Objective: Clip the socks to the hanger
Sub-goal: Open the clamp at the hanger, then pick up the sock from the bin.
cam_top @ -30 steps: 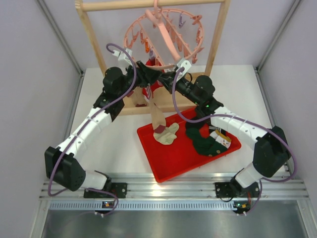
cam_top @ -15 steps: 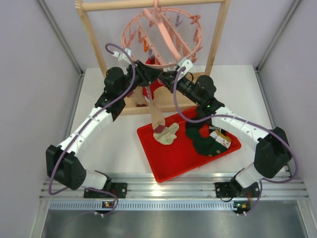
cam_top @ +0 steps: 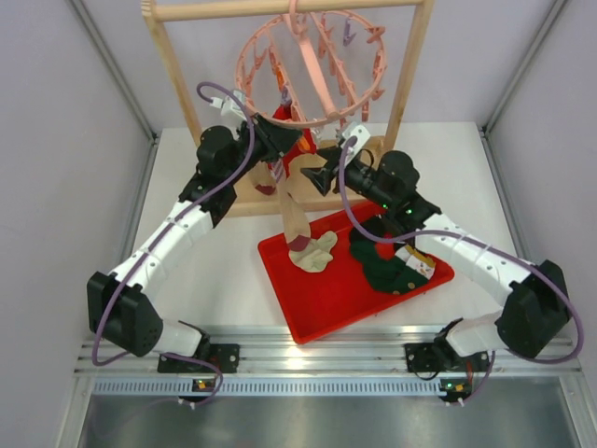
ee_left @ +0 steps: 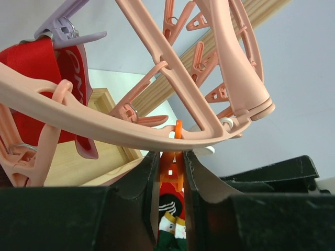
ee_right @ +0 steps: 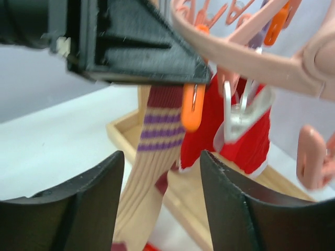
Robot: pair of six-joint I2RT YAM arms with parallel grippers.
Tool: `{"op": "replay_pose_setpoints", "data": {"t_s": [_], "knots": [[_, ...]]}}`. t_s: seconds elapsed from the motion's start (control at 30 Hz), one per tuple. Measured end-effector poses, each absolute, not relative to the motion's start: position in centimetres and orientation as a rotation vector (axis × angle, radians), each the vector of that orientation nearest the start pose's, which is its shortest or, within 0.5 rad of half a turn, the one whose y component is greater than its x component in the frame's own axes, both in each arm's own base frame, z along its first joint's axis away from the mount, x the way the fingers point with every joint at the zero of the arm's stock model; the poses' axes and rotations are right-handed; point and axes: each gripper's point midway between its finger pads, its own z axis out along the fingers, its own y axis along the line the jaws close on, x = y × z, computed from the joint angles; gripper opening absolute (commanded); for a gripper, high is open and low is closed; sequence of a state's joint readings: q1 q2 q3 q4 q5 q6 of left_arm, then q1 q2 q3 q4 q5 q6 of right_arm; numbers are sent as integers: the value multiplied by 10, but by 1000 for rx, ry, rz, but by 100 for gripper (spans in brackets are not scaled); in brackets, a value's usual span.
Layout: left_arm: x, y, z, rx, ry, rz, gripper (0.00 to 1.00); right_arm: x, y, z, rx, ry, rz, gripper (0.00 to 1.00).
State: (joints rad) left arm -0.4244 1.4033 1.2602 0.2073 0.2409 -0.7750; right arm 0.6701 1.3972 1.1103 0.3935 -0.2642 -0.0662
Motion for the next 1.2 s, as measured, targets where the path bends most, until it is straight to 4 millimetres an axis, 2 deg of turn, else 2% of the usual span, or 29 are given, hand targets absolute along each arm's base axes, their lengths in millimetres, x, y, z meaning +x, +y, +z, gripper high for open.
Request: {"op": "replay_pose_setpoints", "data": {"t_s": [0.1, 0.2, 0.3, 0.33, 0.4, 0.5, 0.6, 0.63, 0.73, 0.77, 0.87, 1.03, 1.2], "knots": [[396, -255, 383, -63, 1617, -1114, 0, 327, 311, 338, -780, 1363, 698, 71], [396, -255, 383, -55, 1616, -1107, 0, 315, 286, 329, -806, 1427, 701, 80], [396, -255, 383, -51, 1615, -1104, 0, 306, 260, 313, -817, 1512, 683, 96], [396, -255, 383, -49, 1615, -1102, 0, 303, 250, 303, -819, 1552, 670, 97], [396, -255, 383, -48, 1615, -1101, 0, 298, 235, 281, -830, 1629, 640, 94], [396, -255, 383, -46, 1615, -1100, 0, 292, 212, 241, -847, 1761, 593, 85], [396, -255, 383, -44, 1615, -1101, 0, 290, 186, 204, -875, 1899, 525, 71], [396, -255, 383, -44, 1615, -1101, 0, 291, 180, 194, -895, 1933, 497, 57], [397, -254, 382, -44, 1615, -1100, 0, 297, 165, 159, -923, 2057, 446, 40], [397, -254, 382, -44, 1614, -1099, 0, 299, 158, 147, -915, 2112, 427, 37], [397, -254, 382, -42, 1615, -1096, 0, 307, 140, 115, -835, 2263, 357, 39], [398, -253, 378, -46, 1621, -1092, 0, 323, 126, 94, -661, 2384, 247, 48], [399, -251, 377, -50, 1621, -1089, 0, 343, 122, 72, -550, 2436, 184, 55]]}}
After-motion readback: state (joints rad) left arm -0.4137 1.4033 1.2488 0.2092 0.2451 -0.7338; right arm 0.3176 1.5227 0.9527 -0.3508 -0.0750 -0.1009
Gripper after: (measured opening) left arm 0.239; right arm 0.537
